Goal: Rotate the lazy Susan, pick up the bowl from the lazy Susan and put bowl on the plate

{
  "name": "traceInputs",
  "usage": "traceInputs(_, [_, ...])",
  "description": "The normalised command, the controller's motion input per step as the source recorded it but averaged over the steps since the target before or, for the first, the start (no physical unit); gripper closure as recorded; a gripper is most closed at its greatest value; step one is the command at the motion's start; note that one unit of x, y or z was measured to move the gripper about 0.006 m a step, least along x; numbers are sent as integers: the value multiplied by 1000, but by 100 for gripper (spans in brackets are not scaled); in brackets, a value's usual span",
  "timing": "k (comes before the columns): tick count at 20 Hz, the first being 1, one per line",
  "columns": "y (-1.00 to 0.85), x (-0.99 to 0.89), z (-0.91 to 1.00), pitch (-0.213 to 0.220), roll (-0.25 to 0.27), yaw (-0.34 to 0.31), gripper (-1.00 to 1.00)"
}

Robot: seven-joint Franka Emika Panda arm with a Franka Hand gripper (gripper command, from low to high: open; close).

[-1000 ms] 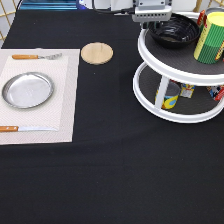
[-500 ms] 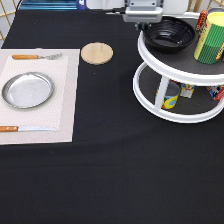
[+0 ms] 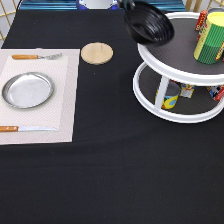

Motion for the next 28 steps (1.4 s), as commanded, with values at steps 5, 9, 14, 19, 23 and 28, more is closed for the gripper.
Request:
traceInputs(5, [-1000, 14, 570, -20, 28, -7, 100])
traceInputs(9, [-919, 0, 56, 0, 1, -52, 100])
traceInputs(14, [-831, -10, -316, 11, 0, -89, 100])
traceInputs(19, [-617, -134, -523, 8, -9, -141, 100])
traceInputs(23, [-434, -234, -572, 0, -30, -192, 100])
traceInputs(28, [-379, -255, -494, 0, -12, -236, 100])
